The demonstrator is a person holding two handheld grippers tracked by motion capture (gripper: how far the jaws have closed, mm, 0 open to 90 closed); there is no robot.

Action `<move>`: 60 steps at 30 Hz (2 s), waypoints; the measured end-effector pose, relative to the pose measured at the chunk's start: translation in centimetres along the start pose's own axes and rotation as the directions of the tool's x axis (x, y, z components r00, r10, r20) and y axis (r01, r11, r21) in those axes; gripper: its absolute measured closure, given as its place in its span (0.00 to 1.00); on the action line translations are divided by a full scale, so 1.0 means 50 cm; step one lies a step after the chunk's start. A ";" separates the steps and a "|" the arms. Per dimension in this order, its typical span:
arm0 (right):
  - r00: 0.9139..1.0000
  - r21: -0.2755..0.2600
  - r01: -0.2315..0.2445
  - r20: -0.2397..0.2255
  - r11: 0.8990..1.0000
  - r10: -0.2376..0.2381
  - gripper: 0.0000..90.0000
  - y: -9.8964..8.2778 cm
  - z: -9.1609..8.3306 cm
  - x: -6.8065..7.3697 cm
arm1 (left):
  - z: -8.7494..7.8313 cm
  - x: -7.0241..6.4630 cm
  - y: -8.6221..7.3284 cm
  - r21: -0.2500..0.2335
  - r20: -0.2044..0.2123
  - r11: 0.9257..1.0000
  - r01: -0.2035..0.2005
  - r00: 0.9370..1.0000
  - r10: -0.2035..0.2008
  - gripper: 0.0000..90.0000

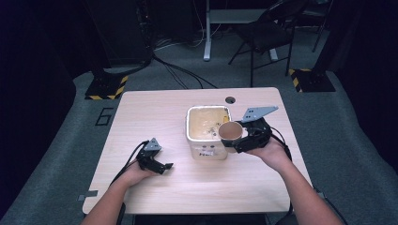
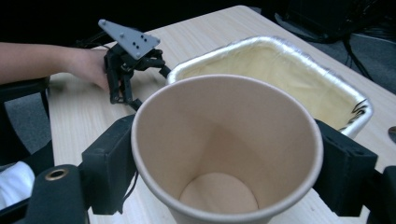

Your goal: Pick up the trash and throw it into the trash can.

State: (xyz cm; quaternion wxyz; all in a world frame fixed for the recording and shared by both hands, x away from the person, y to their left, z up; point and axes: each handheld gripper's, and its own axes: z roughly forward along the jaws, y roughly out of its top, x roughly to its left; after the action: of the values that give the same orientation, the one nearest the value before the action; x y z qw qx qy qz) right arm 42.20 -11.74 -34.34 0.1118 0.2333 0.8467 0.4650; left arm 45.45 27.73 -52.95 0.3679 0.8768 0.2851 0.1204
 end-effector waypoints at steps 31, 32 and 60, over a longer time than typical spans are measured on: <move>0.995 -0.086 0.015 0.096 0.996 -0.006 0.21 0.131 0.021 -0.042 | -0.001 0.000 -0.001 0.001 -0.001 1.000 -0.002 1.000 0.002 0.02; 0.995 -0.087 0.011 0.098 0.996 -0.003 0.21 0.132 0.022 -0.044 | -0.001 0.000 -0.001 0.001 -0.001 1.000 -0.002 1.000 0.002 0.02; 0.988 -0.056 -0.046 0.145 0.997 0.054 0.21 0.107 0.117 -0.081 | -0.001 0.000 -0.001 0.001 -0.001 1.000 -0.002 1.000 0.002 0.02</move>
State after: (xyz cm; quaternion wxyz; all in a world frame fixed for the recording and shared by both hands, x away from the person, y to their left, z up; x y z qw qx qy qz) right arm 49.65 -6.99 -33.13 0.1680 0.2849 0.8177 0.4711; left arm 45.42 27.76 -52.94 0.3673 0.8772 0.2845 0.1210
